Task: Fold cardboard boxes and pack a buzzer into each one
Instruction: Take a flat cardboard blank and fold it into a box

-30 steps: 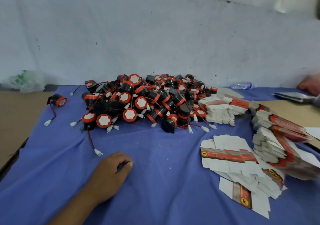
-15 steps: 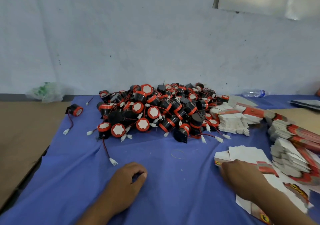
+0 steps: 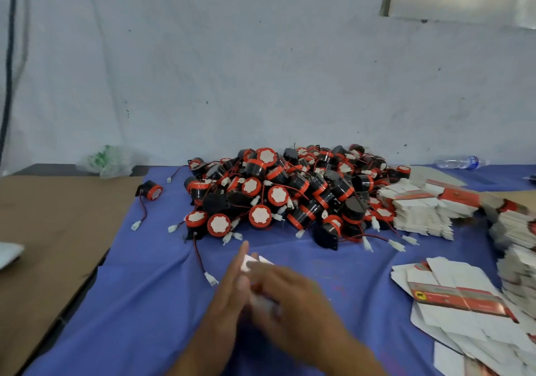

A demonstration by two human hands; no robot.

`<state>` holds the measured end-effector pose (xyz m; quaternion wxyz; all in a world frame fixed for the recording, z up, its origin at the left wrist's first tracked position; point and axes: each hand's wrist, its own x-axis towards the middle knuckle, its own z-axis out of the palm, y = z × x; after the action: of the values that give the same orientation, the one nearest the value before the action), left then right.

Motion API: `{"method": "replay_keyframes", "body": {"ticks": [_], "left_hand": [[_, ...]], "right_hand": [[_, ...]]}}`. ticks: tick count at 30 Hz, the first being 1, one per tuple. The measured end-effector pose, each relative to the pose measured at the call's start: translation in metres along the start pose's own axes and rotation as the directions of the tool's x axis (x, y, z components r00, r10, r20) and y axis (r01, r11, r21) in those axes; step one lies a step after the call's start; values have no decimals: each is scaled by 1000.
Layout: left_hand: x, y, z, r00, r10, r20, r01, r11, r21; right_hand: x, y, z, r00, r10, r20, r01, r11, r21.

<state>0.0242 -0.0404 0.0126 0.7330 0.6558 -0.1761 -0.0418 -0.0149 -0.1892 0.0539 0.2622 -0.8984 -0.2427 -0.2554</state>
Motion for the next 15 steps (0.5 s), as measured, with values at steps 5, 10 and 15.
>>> {"method": "replay_keyframes", "body": {"ticks": [5,10,15], "left_hand": [[5,-20,-17,995,-83,60,83,997,-7],[10,-21,-14,995,-49,87,45,998,51],[11,-15,-10,971,-91,220,119,986,-119]], "right_hand": [[-7,16,28,958,63,280,-132,963,234],[-14,42,14,891,185,415,-310,915,258],[-15,44,10,879,256,403,-423,810,407]]}}
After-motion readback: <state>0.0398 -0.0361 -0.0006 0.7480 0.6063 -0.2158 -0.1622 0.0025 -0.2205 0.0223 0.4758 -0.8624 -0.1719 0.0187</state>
